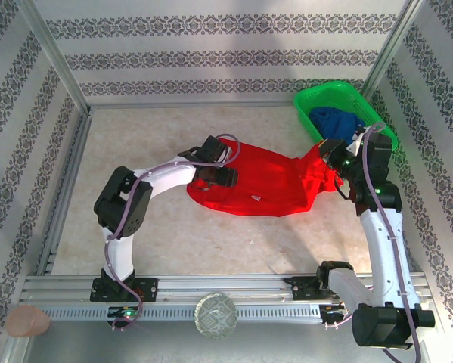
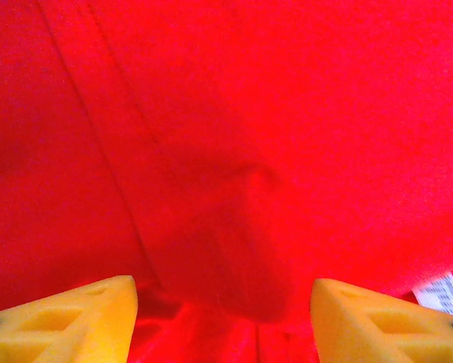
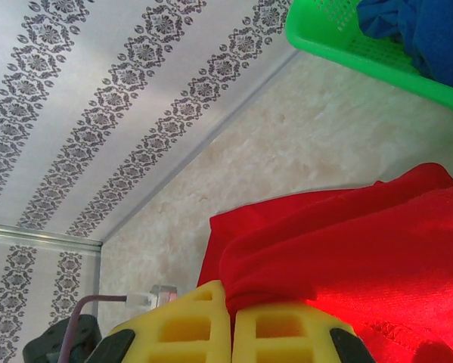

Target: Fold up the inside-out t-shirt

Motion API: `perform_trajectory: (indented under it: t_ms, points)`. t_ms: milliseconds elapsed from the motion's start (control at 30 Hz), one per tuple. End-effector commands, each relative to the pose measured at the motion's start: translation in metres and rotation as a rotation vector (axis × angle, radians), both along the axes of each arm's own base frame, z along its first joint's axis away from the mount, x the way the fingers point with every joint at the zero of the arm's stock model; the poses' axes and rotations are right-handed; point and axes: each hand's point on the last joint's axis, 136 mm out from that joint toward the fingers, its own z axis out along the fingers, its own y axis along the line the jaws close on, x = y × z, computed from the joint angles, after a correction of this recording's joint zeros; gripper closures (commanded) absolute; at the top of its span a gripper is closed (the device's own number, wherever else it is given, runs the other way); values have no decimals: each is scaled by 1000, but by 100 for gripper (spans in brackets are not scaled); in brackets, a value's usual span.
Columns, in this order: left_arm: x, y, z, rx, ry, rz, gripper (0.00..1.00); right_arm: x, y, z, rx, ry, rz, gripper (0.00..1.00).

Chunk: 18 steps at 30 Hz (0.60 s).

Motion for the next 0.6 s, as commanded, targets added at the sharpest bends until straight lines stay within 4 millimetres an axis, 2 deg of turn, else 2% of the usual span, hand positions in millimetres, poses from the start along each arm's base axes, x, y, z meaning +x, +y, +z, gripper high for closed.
perform_trajectory:
  t_ms: [0,233,400,567]
  points:
    - [9,5,-3,48,7,30,39,1,-1,10,-7,-50,5,100]
    - [11,0,-9,28,23,51,40,3,-2,11,-8,-52,3,100]
    - [12,-6,-12,4,31,51,50,3,-2,12,-5,-55,2,100]
    - [12,-7,-14,-2,33,50,64,3,-2,12,-6,-56,1,100]
